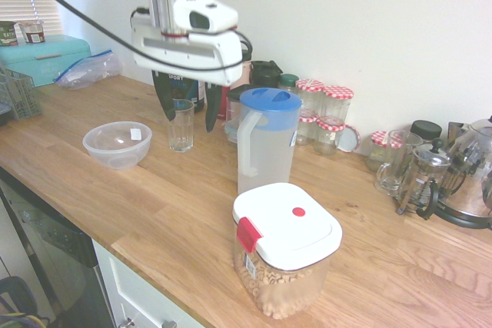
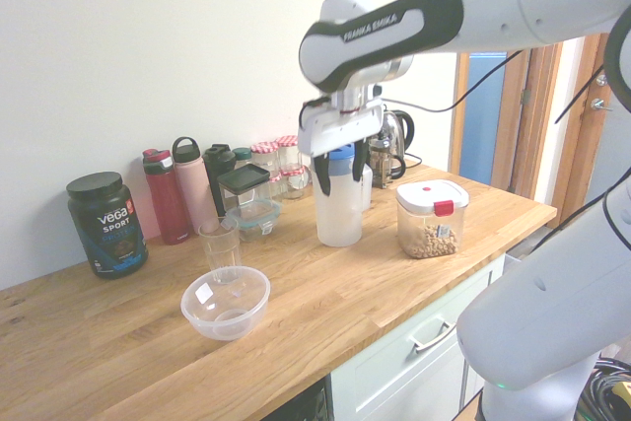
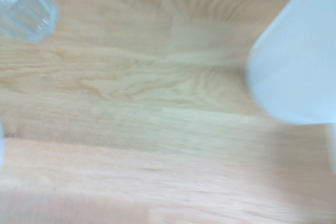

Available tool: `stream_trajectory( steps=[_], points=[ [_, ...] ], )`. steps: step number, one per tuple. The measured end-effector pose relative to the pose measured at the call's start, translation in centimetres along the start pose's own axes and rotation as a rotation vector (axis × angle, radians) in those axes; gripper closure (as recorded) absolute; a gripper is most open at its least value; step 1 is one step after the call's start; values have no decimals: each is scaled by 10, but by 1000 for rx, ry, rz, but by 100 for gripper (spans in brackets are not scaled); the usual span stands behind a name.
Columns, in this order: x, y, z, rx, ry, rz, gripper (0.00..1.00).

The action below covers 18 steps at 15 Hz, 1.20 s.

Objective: Pour me some water

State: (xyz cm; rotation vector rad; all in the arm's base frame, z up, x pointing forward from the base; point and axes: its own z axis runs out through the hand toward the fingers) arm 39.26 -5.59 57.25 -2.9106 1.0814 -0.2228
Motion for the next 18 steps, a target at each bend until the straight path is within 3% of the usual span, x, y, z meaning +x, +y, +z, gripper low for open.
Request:
stream_trajectory(
  steps=[3, 10, 11, 15, 18],
  points=[
    [39, 25, -21, -15, 46, 35, 0],
    [85, 23, 55, -81, -8, 62, 0],
    [89, 25, 62, -86, -10, 70, 100],
    [101, 25, 97, -98, -32, 83, 100],
    [101, 23, 99, -97, -30, 80, 100]
  ],
)
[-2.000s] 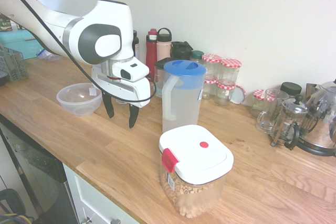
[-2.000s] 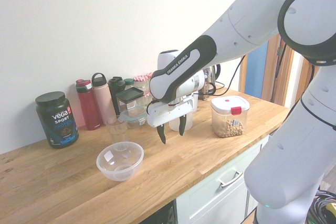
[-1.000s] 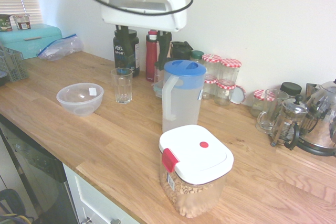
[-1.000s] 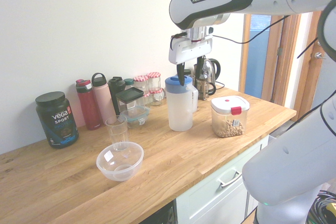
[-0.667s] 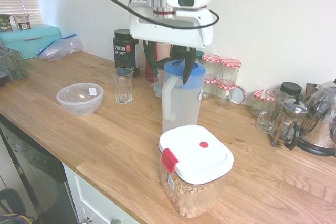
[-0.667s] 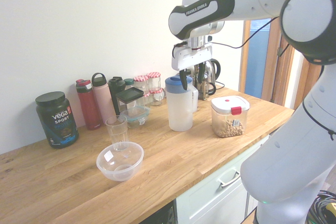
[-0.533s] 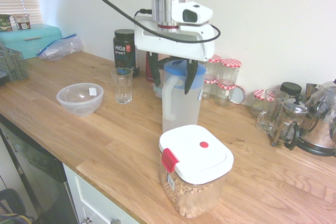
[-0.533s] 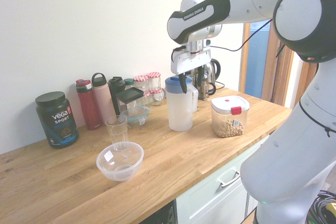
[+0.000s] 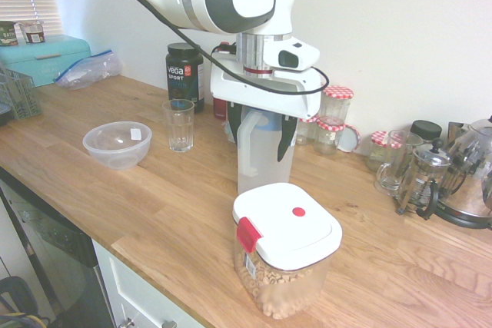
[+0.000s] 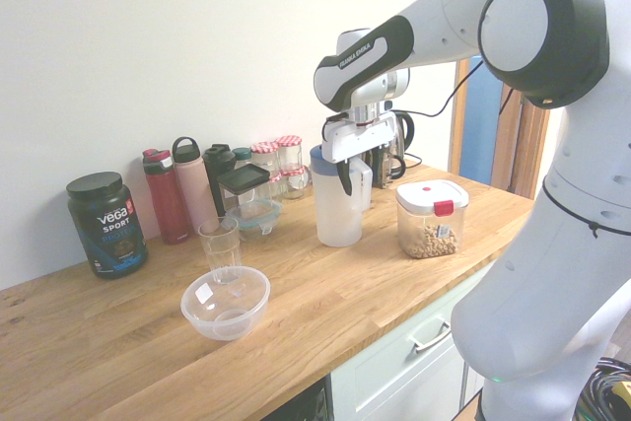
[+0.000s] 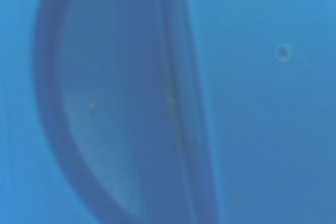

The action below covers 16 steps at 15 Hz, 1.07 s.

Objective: Pour me some water

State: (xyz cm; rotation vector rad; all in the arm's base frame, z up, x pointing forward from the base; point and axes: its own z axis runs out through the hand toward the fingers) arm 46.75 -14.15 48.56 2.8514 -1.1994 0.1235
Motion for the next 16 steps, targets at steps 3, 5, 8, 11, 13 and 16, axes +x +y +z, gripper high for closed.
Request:
stream_trajectory(
  steps=[3, 5, 8, 11, 13, 16],
  points=[
    [-3, -2, -5, 7, 4, -5, 100],
    [-7, -9, -5, 10, 2, -20, 100],
    [-14, -20, -5, 13, 2, -45, 100],
    [-17, -23, -7, 14, 4, -50, 100],
    [-17, -22, -8, 15, 5, -47, 100],
    [-17, -19, -7, 14, 3, -43, 100]
  ],
)
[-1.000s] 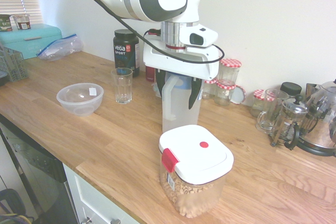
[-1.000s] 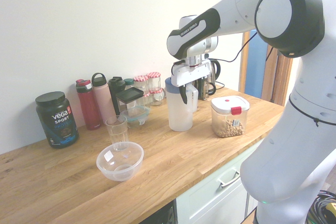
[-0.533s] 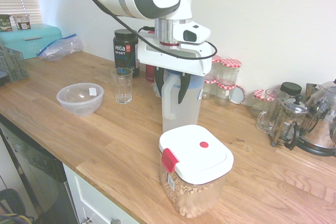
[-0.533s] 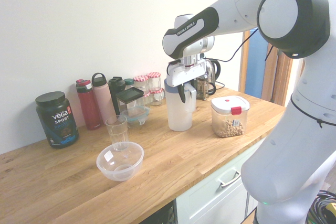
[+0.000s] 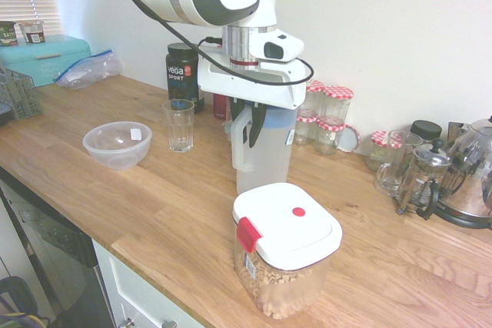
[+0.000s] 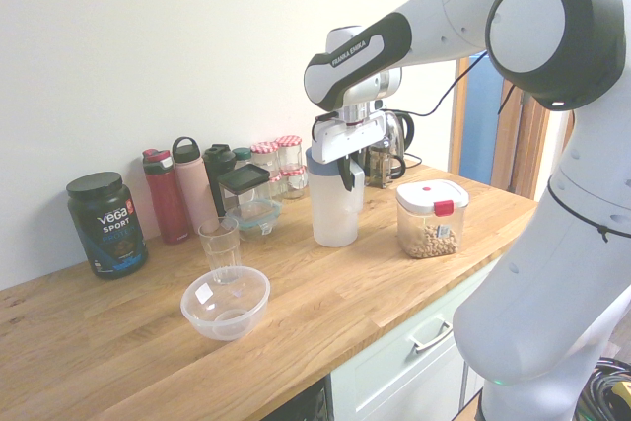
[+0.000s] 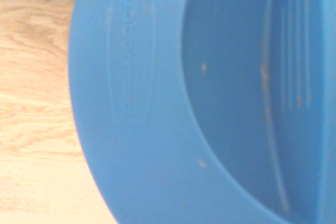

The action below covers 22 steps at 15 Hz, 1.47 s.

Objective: Pour me some water

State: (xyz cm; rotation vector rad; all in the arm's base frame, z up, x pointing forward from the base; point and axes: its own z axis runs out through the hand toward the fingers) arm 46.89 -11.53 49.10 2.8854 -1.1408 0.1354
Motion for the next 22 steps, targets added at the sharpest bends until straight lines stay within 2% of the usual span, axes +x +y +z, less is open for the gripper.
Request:
stream_trajectory(
  steps=[7, 9, 11, 14, 22],
  points=[
    [3, 13, -5, -1, -1, 6, 100],
    [3, 28, -26, 6, 0, -17, 100],
    [-1, 42, -65, 22, 16, -65, 100],
    [-17, 39, -110, 37, 38, -233, 100],
    [-88, -48, -139, -40, 57, -720, 100]
  ],
)
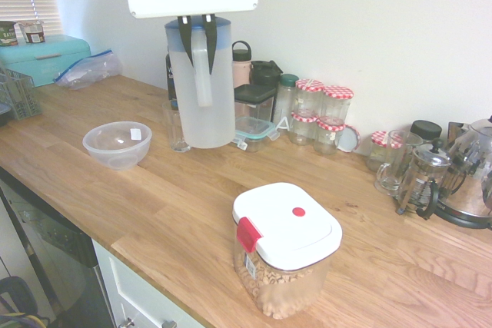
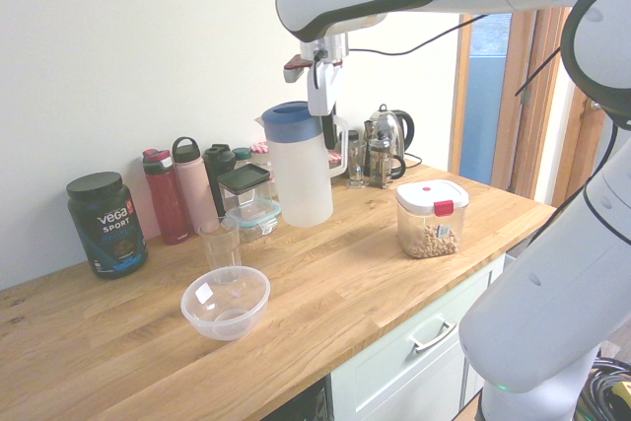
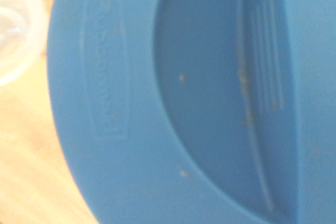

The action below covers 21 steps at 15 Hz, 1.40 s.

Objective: Pour me some water

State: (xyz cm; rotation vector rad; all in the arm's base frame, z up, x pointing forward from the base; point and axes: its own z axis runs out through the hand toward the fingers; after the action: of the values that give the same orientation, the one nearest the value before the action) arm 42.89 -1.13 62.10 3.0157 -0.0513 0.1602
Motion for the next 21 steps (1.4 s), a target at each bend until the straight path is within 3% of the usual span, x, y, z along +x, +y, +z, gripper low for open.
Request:
stream_trajectory(
  steps=[4, 8, 15, 21],
  points=[
    [12, -47, 9, -106, -22, -224, 100],
    [33, -76, 22, -211, -86, -322, 100],
    [43, -109, 66, -420, -213, -368, 100],
    [68, -145, 109, -517, -257, -361, 100]
  ],
)
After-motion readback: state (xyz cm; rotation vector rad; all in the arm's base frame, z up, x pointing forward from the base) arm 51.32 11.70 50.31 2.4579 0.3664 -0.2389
